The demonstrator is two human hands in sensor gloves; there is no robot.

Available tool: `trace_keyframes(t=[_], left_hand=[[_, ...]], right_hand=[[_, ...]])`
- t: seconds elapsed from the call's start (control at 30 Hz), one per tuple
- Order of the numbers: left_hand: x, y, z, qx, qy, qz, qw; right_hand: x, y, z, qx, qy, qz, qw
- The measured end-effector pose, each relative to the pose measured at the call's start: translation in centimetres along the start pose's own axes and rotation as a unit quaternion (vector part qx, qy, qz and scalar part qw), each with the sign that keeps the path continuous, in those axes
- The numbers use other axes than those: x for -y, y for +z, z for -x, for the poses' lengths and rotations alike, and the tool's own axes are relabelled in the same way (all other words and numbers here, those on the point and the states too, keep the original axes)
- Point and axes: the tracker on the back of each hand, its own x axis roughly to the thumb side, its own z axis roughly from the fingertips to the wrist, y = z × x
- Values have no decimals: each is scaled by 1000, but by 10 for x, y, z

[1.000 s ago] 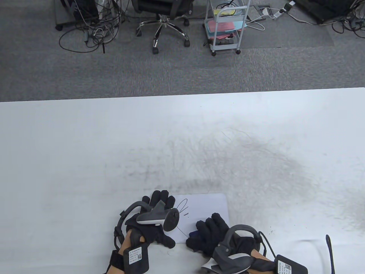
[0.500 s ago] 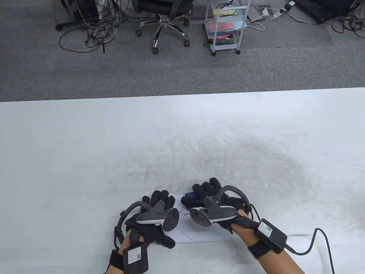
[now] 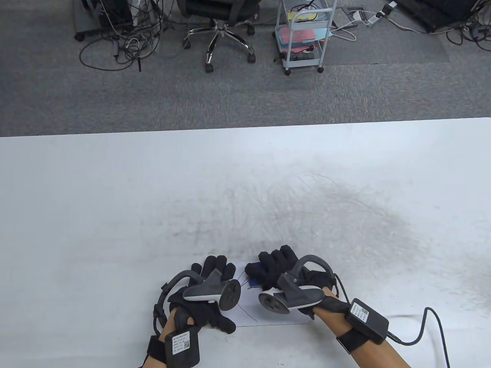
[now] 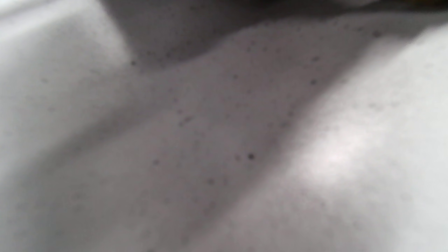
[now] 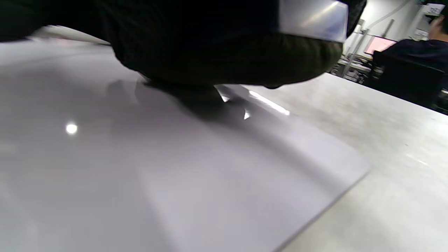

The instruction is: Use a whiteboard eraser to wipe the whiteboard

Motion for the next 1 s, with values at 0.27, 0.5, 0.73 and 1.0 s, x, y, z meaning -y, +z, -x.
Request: trace_keyframes(t=[0.27,0.5,0.73,1.0], left_hand=[[0,0,0,-1,-1,0,1000],[0,0,0,-1,-1,-1,1000],[0,0,0,1,-1,-2,1000],[1,0,0,2,0,-1,1000]], right_hand=[[6,50,-49,63,24,1,998],[7,53,-55,65,30,-9,997],[4,13,-18,-8,-12,-49,999],[-1,-49,35,-87,-42,-77,992]])
